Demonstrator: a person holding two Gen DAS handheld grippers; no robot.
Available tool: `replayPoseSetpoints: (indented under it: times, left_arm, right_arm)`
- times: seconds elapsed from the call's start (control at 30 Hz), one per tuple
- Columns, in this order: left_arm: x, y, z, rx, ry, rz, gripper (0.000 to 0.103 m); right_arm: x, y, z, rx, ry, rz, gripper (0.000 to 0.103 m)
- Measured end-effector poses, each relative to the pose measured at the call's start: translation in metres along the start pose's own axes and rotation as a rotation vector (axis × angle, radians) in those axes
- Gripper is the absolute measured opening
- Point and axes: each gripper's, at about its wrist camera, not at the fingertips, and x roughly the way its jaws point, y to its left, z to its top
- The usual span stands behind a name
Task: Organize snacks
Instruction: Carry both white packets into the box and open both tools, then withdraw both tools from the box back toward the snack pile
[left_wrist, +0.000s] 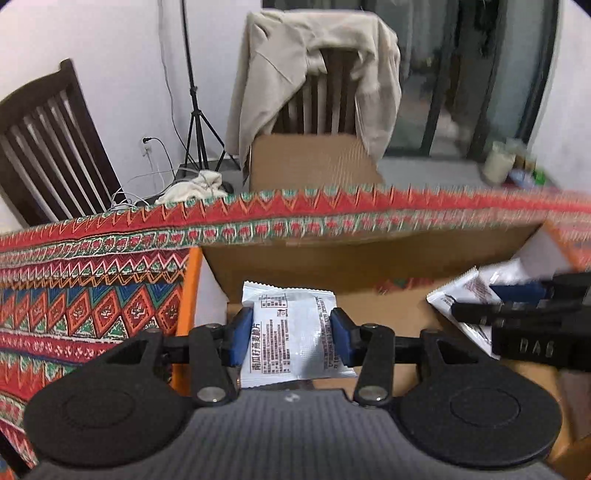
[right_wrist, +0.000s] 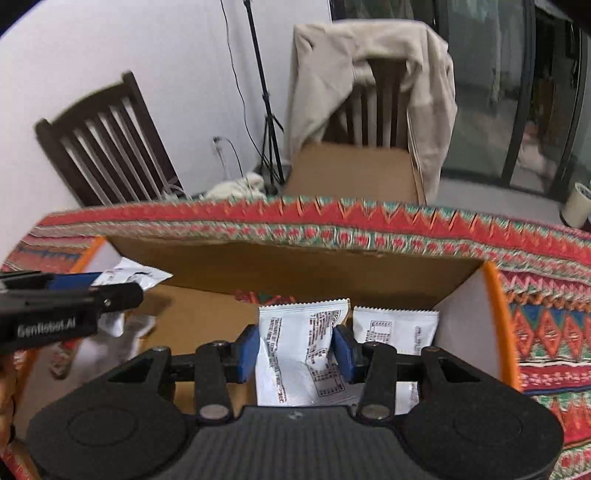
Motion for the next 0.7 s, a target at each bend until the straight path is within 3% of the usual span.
replayPoseSetpoints:
  times: [0.07, 0.1, 0.13, 0.17, 0.33, 0.43, 0.57, 0.7]
  left_arm:
    - [0.003, -0.004, -0.001, 0.033, -0.004, 0.005, 0.053]
    - [0.002, -0.004, -0.001, 0.031, -0.003, -0.006, 0.063]
    - [-0.001, -0.005, -0.001, 0.023, -0.007, -0.011, 0.072]
    - [-0.005, -0.004, 0.000, 0.014, -0.012, -0.009, 0.074]
    - [-0.040, 0.005, 0.011, -0.031, -0.025, -0.051, 0.078]
    - [-0.074, 0.010, 0.011, -0.045, -0.042, -0.059, 0.086]
    - [-0.128, 0.012, 0.001, -0.055, -0.057, -0.064, 0.087]
    - [-0.197, 0.016, -0.025, -0.077, -0.141, -0.073, 0.101]
  right_arm:
    - [0.012, 0.002, -0.003, -0.011, 0.019, -0.027, 0.048]
    - [0.015, 0.001, -0.004, -0.009, 0.040, -0.025, 0.052]
    - [0.015, 0.001, -0.005, -0.008, 0.042, -0.014, 0.063]
    - [0.012, 0.001, -0.004, -0.013, 0.032, -0.013, 0.069]
    - [-0.011, -0.001, 0.005, -0.026, -0.005, -0.034, 0.071]
    - [-0.046, -0.001, 0.008, -0.037, -0.048, -0.036, 0.075]
    - [-0.097, 0.001, -0.001, -0.063, -0.094, -0.038, 0.079]
    - [-0.155, 0.001, -0.017, -0.066, -0.139, -0.034, 0.086]
